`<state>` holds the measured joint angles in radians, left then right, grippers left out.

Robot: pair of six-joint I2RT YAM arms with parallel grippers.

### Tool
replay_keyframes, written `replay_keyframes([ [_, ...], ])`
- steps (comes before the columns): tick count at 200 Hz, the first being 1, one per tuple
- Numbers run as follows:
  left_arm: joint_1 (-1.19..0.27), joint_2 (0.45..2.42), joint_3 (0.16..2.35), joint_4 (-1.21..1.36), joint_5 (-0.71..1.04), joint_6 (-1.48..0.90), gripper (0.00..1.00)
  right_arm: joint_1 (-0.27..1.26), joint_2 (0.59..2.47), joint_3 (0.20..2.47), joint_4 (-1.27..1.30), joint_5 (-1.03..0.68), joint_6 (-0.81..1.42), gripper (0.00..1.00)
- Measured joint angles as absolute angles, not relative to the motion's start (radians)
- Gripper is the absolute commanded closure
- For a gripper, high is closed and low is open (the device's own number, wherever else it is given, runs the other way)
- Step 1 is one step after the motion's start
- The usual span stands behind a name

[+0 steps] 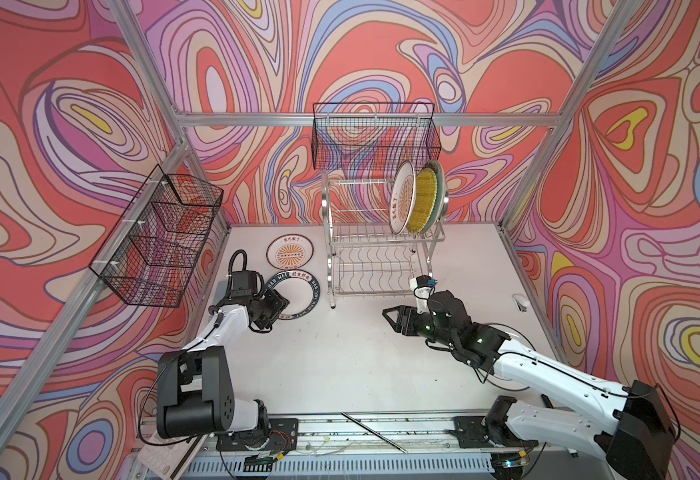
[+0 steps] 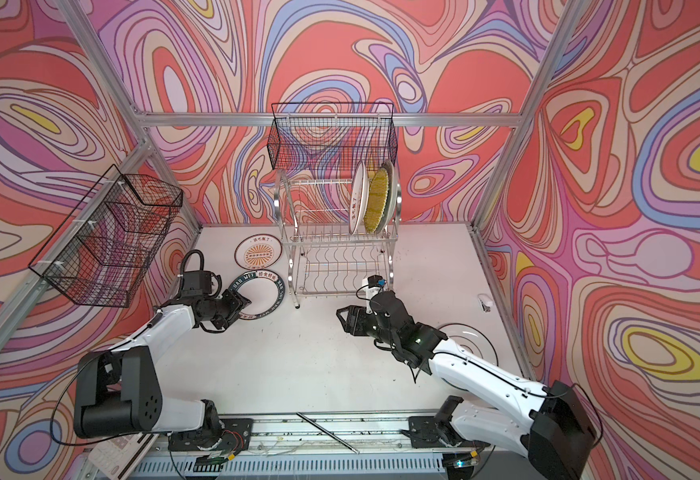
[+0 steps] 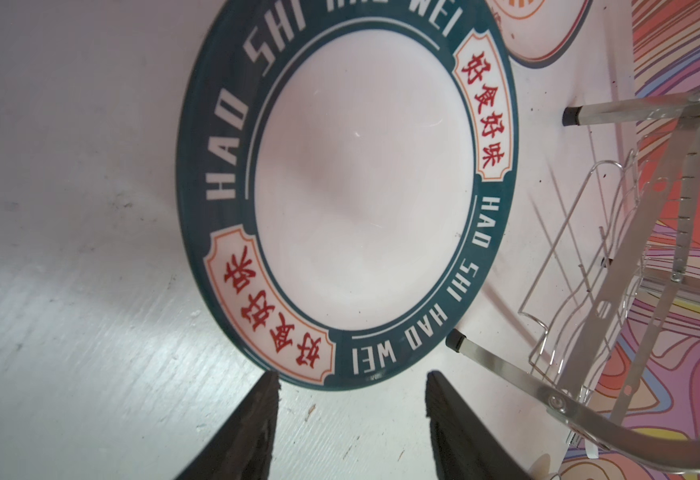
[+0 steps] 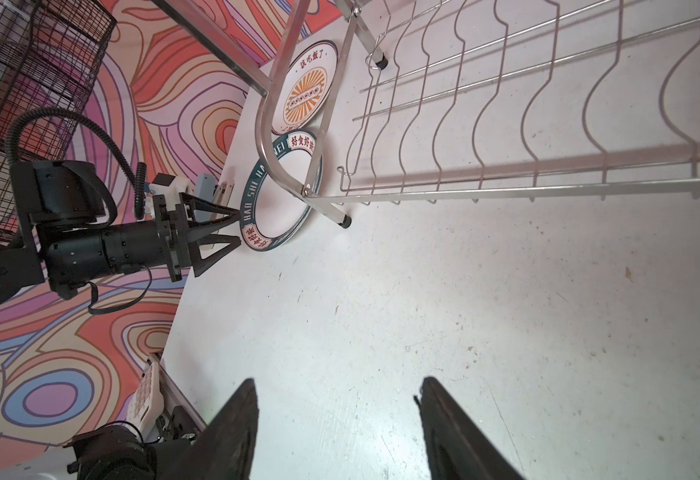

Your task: Load the plates into the dish rack

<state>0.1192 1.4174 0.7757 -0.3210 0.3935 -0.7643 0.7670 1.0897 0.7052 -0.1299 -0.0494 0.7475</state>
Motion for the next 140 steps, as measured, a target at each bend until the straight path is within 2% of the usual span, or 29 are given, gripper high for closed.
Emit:
replay_keyframes([
  [98,0.120,1.382,0.728,-0.319,0.331,-0.783,0.42,0.767,1.089,0.705,-0.135,-0.049,0.746,0.37],
  [140,0.121,1.386,0.717,-0.313,0.313,-0.787,0.49,0.767,1.089,0.705,-0.136,-0.049,0.745,0.41],
])
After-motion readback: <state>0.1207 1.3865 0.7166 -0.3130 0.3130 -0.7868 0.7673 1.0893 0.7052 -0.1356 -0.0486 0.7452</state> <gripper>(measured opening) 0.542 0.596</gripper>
